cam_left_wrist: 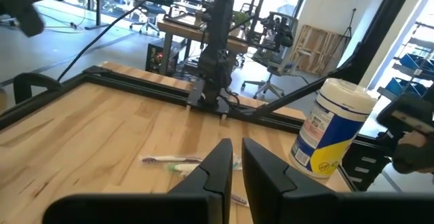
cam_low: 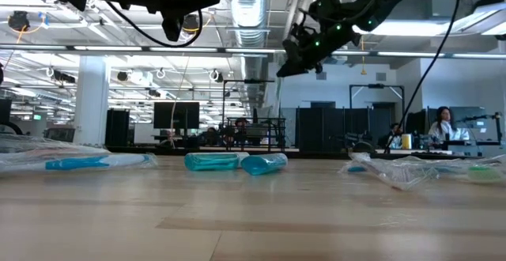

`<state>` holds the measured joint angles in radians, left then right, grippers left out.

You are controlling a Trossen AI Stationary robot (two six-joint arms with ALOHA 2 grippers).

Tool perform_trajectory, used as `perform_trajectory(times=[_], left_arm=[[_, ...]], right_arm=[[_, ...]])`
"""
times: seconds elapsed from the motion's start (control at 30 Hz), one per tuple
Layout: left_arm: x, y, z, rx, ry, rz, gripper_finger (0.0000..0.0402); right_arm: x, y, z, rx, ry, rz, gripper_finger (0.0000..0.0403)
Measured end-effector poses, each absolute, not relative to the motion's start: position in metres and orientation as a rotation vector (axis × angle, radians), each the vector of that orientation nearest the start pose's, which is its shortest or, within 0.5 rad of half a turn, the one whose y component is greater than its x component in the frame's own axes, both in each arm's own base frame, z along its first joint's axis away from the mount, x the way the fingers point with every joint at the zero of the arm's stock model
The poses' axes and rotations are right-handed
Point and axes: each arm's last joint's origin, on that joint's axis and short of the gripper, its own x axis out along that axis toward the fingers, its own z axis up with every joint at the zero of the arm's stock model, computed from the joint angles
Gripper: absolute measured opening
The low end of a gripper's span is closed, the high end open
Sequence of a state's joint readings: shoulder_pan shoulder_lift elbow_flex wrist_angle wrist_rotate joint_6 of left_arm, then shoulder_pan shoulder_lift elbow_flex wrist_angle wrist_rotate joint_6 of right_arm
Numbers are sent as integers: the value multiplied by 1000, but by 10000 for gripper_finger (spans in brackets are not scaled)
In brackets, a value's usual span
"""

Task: Pick & Place toothbrushing station
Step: Put the left green toothbrush into the black wire organizer

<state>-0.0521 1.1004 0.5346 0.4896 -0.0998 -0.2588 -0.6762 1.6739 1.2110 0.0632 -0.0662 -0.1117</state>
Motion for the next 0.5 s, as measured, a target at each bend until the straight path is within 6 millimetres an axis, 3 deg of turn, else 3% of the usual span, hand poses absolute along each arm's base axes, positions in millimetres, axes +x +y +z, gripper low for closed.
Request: perform_trajectory(times=[0.1, 0.5], left_arm=[[235, -9, 251, -256, 69, 57, 28], [235, -9, 251, -257, 69, 58, 28]], right_arm=[[299, -243, 265, 53, 434, -588, 3], [296, -246, 265, 72, 427, -559, 3]])
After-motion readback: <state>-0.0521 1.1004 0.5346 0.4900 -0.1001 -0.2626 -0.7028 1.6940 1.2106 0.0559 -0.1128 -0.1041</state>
